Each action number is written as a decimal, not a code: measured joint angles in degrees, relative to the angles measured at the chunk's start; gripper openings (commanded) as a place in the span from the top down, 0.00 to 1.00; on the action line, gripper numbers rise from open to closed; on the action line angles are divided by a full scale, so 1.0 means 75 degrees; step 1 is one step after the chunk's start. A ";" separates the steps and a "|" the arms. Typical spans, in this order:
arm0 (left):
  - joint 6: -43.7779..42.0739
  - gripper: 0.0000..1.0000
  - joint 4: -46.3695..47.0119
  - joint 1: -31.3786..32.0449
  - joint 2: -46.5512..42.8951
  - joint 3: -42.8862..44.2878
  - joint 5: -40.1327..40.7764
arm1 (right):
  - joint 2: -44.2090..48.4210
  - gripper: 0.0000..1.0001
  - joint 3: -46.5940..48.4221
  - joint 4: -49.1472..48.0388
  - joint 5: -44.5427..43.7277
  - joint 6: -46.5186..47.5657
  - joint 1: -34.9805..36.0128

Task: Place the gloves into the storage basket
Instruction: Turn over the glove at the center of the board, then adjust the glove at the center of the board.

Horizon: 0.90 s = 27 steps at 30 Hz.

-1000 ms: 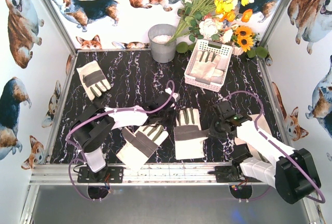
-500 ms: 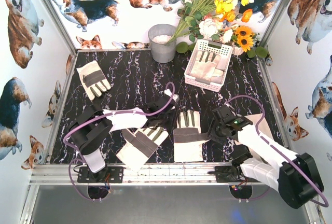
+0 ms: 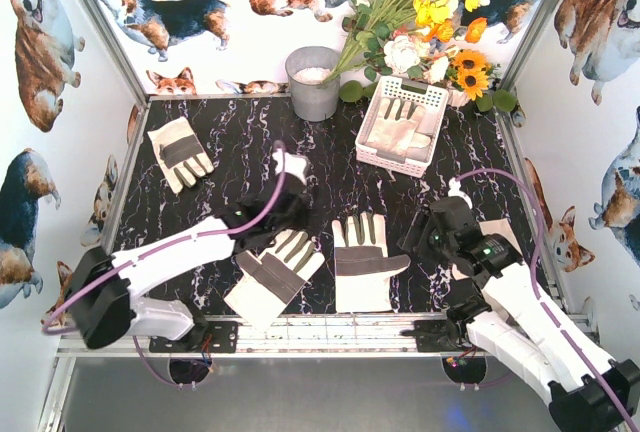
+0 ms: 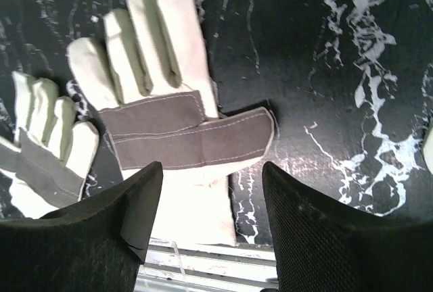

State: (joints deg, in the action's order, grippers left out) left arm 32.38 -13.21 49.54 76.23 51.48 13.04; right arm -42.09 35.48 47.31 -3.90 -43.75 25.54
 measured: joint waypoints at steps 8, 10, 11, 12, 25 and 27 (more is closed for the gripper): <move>0.0504 0.22 -0.1749 -0.0749 -0.1014 -0.1268 0.0944 | -0.0111 0.39 0.0119 -0.0306 0.0446 0.0425 0.0000; 0.0729 0.20 -0.2229 -0.0965 -0.1513 -0.1676 0.1037 | -0.0189 0.39 0.0119 -0.0393 0.0568 0.0423 0.0000; 0.0863 0.20 -0.2442 -0.1134 -0.1807 -0.1862 0.1070 | -0.0224 0.39 0.0119 -0.0446 0.0641 0.0423 0.0000; 0.0956 0.19 -0.2600 -0.1332 -0.2107 -0.2020 0.1090 | -0.0262 0.39 0.0119 -0.0498 0.0699 0.0420 0.0000; 0.1204 0.31 -0.2296 -0.3774 -0.3695 -0.3602 -0.0737 | -0.0603 0.40 0.0117 -0.0909 0.1058 0.0423 0.0000; 0.1163 0.37 -0.2037 -0.4001 -0.3509 -0.3646 -0.1043 | -0.0603 0.40 0.0117 -0.0938 0.1090 0.0423 0.0000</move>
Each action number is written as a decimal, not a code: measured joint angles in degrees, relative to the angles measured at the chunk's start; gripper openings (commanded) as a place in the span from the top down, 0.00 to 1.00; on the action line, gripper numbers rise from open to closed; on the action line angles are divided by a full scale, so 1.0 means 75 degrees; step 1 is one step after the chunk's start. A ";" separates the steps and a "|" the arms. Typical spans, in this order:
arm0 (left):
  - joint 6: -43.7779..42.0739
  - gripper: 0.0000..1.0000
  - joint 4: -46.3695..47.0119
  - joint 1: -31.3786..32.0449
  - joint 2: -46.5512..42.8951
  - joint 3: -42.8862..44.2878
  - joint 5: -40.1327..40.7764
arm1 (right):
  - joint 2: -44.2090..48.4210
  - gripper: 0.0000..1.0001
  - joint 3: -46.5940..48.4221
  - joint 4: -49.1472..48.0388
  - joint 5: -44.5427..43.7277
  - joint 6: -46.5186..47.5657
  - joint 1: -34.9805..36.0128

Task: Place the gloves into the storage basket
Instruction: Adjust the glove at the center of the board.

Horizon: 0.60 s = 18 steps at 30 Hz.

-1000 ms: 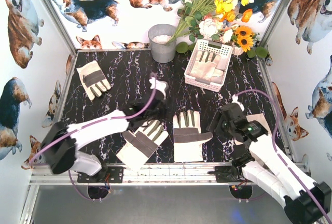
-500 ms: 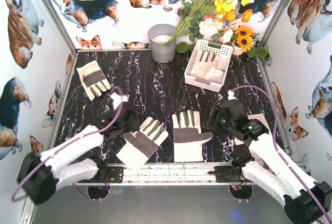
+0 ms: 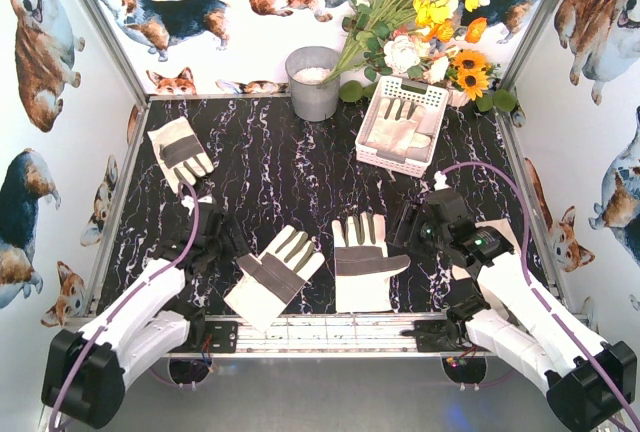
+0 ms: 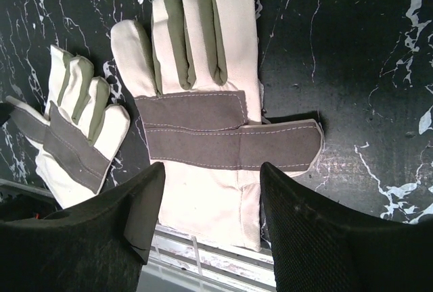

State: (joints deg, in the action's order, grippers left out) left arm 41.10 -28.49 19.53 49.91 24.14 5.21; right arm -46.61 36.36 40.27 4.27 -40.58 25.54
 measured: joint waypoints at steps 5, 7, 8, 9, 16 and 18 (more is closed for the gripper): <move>-0.0026 0.44 0.0723 -0.0361 0.0458 -0.0309 -0.0764 | 0.0000 0.40 0.0000 -0.0032 0.0032 -0.0003 0.0000; -0.0017 0.53 0.0950 -0.0405 0.0519 -0.0396 -0.1003 | -0.0003 0.40 -0.0009 -0.0038 0.0032 -0.0003 0.0000; 0.0003 0.60 0.1087 -0.0425 0.0533 -0.0423 -0.1105 | -0.0015 0.41 -0.0015 -0.0044 0.0032 -0.0003 0.0000; 0.0017 0.66 0.1201 -0.0443 0.0554 -0.0455 -0.1218 | -0.0035 0.41 -0.0020 -0.0055 0.0032 -0.0003 0.0000; 0.0117 0.99 0.1585 -0.0577 0.0565 -0.0664 -0.1495 | -0.0210 0.41 -0.0035 -0.0210 0.0035 -0.0003 0.0000; 0.0154 1.00 0.1667 -0.0688 0.0516 -0.0664 -0.1483 | -0.0233 0.41 -0.0035 -0.0213 0.0032 -0.0006 0.0000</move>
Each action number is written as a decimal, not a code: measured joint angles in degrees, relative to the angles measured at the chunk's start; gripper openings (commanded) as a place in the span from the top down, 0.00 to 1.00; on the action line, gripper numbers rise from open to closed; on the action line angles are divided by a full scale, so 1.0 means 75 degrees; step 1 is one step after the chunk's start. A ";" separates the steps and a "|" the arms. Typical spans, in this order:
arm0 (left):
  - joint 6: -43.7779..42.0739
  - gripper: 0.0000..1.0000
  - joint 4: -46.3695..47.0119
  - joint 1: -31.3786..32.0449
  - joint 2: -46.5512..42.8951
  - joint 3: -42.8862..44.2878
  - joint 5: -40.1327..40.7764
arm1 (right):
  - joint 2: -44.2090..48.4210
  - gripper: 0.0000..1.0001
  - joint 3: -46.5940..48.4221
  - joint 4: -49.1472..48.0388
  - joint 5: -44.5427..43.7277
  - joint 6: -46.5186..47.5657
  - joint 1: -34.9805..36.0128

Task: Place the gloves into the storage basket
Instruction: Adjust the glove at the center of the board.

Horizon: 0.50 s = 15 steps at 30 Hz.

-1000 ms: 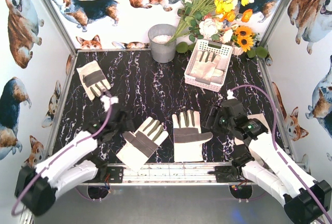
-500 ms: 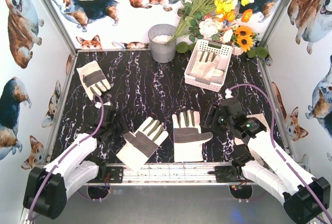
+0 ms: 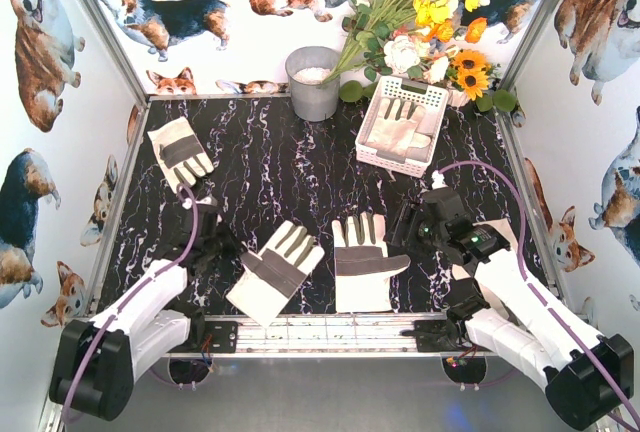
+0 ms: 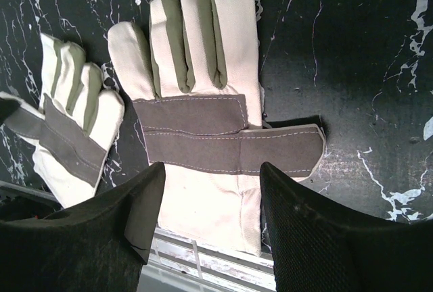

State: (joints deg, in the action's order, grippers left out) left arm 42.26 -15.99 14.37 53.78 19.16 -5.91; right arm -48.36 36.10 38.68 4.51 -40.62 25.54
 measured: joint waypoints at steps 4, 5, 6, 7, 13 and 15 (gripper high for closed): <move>0.0213 1.00 0.0175 -0.0411 -0.0149 0.0000 0.0192 | -0.0003 0.41 0.0000 -0.0020 -0.0003 0.0000 0.0000; 0.0312 1.00 0.0224 -0.0527 -0.0198 0.0000 0.0268 | -0.0003 0.41 0.0000 -0.0026 -0.0003 0.0000 0.0000; 0.0446 1.00 0.0262 -0.0635 -0.0265 0.0000 0.0344 | -0.0003 0.41 0.0000 -0.0032 -0.0003 0.0000 0.0000; 0.0612 1.00 0.0332 -0.0720 -0.0350 -0.0012 0.0443 | -0.0003 0.41 0.0000 -0.0035 -0.0006 0.0000 0.0000; 0.2221 1.00 0.0965 -0.0816 -0.1434 -0.0804 0.0947 | 0.0000 0.41 0.0000 -0.0038 -0.0038 -0.0035 0.0000; 0.2789 1.00 0.0959 -0.0813 -0.1947 -0.1157 0.1052 | 0.0000 0.41 -0.0003 -0.0041 -0.0061 -0.0055 0.0000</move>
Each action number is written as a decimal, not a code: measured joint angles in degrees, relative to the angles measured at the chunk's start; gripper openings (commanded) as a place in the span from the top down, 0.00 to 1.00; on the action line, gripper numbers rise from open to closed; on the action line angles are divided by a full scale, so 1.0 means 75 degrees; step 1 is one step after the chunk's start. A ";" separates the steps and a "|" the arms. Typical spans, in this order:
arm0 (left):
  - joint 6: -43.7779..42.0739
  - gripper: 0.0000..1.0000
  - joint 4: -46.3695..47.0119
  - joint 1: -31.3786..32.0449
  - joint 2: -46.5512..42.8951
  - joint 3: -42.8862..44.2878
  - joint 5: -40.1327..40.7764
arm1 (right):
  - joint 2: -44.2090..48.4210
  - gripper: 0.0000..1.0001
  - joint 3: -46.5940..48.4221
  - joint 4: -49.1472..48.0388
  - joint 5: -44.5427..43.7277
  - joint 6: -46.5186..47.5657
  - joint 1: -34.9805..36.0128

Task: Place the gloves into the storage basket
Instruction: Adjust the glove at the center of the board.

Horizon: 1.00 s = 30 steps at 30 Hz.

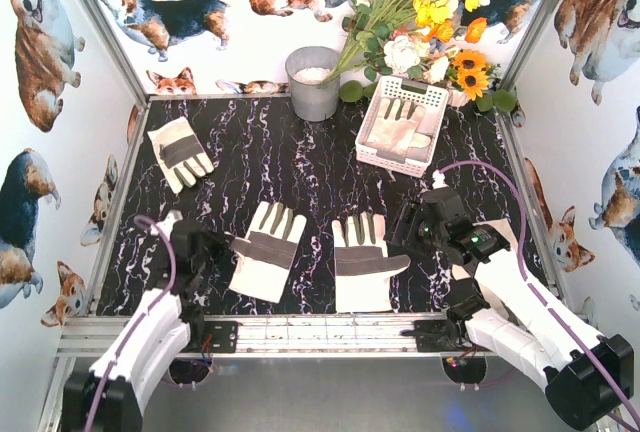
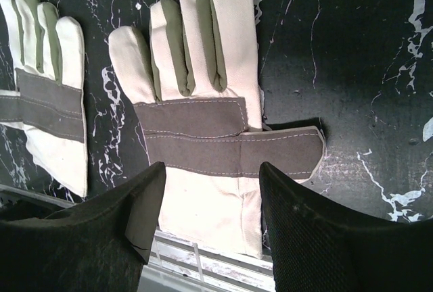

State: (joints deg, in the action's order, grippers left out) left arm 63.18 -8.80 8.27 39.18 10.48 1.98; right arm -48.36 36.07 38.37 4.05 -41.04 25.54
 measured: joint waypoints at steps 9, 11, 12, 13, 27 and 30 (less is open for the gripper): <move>0.0822 1.00 -0.0804 0.0102 -0.0711 -0.0195 -0.0265 | -0.0058 0.41 -0.0055 -0.0140 -0.0026 -0.0067 0.0000; 0.0766 1.00 -0.0962 0.0175 -0.0437 -0.0128 -0.0516 | -0.0154 0.41 -0.0055 -0.0184 -0.0023 -0.0064 0.0000; 0.0749 1.00 -0.1023 0.0216 -0.0315 -0.0128 -0.0656 | -0.0184 0.41 -0.0055 -0.0184 -0.0023 -0.0064 0.0000; 0.0731 0.96 -0.1102 0.0254 -0.0210 -0.0128 -0.0825 | -0.0207 0.41 -0.0055 -0.0181 -0.0020 -0.0064 0.0000; -0.0358 0.63 -0.0822 0.0393 0.1393 0.0490 -0.2244 | -0.0070 0.41 -0.0055 -0.0172 -0.0047 0.0006 0.0000; -0.0557 0.88 -0.0516 0.0396 0.1743 0.0487 -0.2390 | -0.0067 0.45 -0.0055 -0.0154 -0.0064 0.0085 0.0000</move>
State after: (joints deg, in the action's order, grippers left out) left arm 59.00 -12.67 11.25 52.25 14.13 -15.94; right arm -48.86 35.66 37.21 3.57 -40.40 25.54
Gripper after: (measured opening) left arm 0.297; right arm 0.588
